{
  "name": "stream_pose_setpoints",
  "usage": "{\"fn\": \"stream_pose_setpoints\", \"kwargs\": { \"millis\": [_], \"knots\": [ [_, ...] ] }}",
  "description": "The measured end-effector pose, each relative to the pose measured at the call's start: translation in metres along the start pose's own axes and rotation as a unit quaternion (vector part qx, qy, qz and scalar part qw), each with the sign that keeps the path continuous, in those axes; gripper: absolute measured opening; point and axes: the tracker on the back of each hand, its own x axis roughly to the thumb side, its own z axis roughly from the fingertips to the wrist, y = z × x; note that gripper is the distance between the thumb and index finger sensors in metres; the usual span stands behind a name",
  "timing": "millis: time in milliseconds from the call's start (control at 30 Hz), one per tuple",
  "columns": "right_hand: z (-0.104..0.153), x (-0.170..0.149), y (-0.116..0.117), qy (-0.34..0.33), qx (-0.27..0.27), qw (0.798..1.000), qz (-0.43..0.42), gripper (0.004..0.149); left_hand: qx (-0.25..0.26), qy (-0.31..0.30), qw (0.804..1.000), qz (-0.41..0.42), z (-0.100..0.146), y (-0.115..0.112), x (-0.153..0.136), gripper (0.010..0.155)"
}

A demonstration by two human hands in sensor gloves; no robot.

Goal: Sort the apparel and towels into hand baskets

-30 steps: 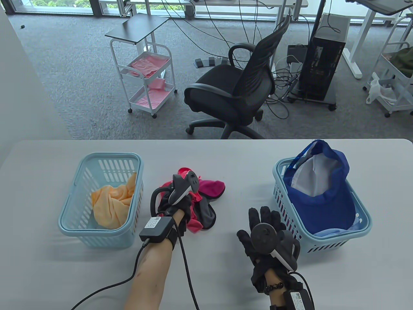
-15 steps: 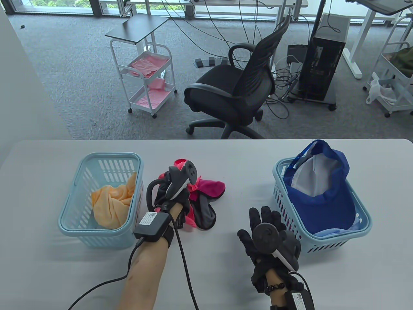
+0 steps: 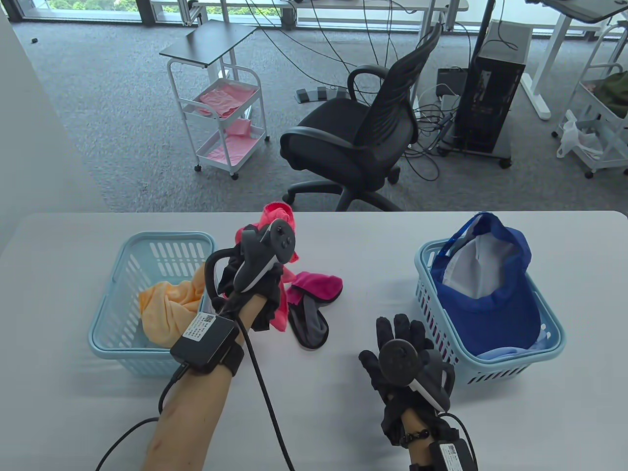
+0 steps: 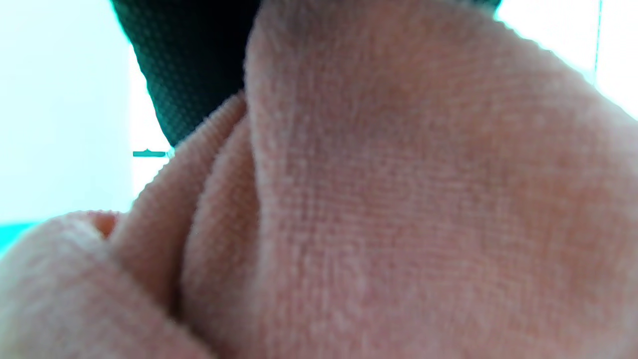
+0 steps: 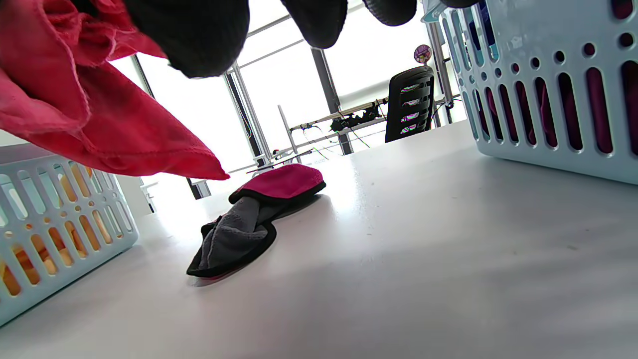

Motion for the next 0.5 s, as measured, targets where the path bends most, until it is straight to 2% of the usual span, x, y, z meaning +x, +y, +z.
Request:
{"fn": "stream_pose_setpoints", "kwargs": {
  "millis": [300, 500],
  "knots": [
    [0.001, 0.000, -0.001, 0.000, -0.004, 1.000, 0.001, 0.075, 0.056, 0.000, 0.998, -0.013, 0.014, 0.058, -0.019, 0.053],
    [0.001, -0.001, -0.001, 0.000, -0.006, 1.000, -0.002, 0.075, 0.077, 0.020, 0.996, -0.030, 0.017, 0.077, -0.049, 0.053]
  ]
}}
